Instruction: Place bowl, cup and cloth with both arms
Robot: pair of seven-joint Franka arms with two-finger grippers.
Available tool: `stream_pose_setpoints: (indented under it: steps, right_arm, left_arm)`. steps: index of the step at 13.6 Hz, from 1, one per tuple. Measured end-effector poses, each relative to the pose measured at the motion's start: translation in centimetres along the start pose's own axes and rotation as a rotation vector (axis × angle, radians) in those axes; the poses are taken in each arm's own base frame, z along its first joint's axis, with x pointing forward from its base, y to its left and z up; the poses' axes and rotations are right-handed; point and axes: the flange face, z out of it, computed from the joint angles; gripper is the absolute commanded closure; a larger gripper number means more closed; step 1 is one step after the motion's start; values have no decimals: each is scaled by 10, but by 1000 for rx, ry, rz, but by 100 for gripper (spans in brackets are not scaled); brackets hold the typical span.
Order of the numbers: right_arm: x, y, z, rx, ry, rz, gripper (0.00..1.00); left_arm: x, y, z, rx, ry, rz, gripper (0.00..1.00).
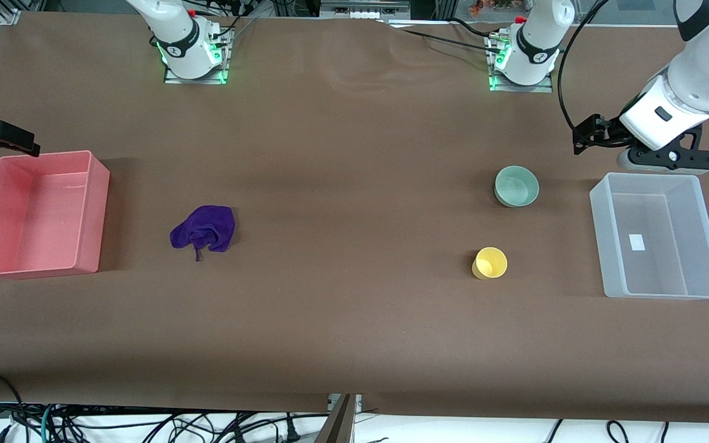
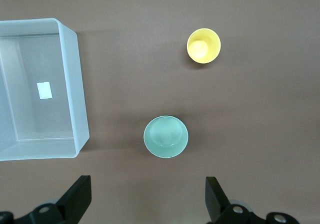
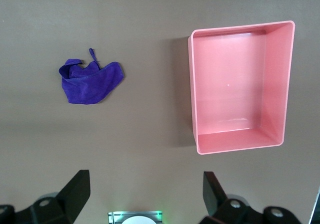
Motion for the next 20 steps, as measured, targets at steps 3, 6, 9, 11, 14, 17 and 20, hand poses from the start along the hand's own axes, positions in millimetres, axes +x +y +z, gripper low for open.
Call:
stream_pose_setpoints:
  steps: [3, 6, 9, 11, 14, 17, 20]
  right_arm:
    - [0, 0, 0, 0, 0, 0, 0]
    - [0, 0, 0, 0, 0, 0, 0]
    - [0, 0, 0, 0, 0, 0, 0]
    - [0, 0, 0, 0, 0, 0, 0]
    - [0, 0, 0, 0, 0, 0, 0]
    - [2, -1, 3, 2, -6, -1, 0]
    - [6, -2, 10, 8, -20, -3, 0]
  left_arm:
    - [0, -1, -1, 0, 2, -2, 0]
    - [1, -4, -3, -1, 7, -6, 0]
    - [2, -1, -5, -1, 10, -2, 0]
    - [0, 0, -4, 0, -3, 0, 0]
    - [-2, -1, -2, 1, -23, 0, 0]
    - [-2, -1, -3, 1, -22, 0, 0]
    - [-1, -1, -7, 1, -14, 0, 0]
